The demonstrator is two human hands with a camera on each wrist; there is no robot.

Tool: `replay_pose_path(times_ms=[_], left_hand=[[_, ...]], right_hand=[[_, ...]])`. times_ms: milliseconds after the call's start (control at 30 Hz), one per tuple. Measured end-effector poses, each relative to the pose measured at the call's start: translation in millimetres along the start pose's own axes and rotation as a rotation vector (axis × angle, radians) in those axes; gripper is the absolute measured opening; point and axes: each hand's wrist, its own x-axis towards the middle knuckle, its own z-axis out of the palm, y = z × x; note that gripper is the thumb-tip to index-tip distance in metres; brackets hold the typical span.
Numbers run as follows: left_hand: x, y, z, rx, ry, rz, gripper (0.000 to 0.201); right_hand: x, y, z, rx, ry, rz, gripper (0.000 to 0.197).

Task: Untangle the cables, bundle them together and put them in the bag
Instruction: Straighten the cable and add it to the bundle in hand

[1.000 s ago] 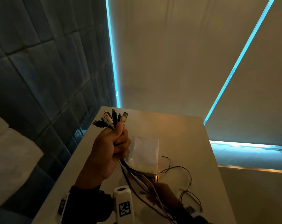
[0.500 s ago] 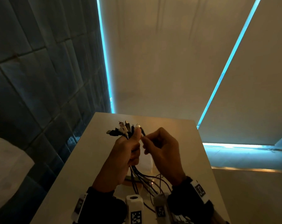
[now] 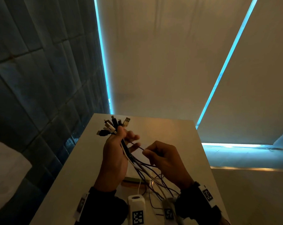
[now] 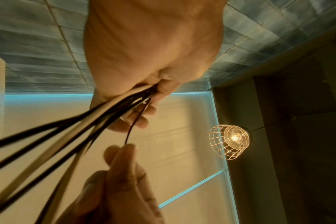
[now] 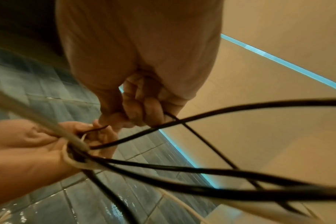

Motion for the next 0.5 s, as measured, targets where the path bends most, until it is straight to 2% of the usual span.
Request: replay_pose_path(times_ms=[200,333,500], left_hand=[[0.7,8.9,0.4,-0.116,-0.135,0.036,0.035],[1.1,11.4,-4.2,-0.100,-0.147,0.046,0.031],[0.1,12.8,-8.9,-0.099,-0.147,0.023,0.028]], right_hand=[[-8.5,29.9,-7.2,-0.067,-0.070,0.080,0.016],[-16.5,57.6,-5.1,-0.096,-0.082,0.157,0.024],[-25.2,75.1,-1.3,-0.109,-0.132,0.178,0.025]])
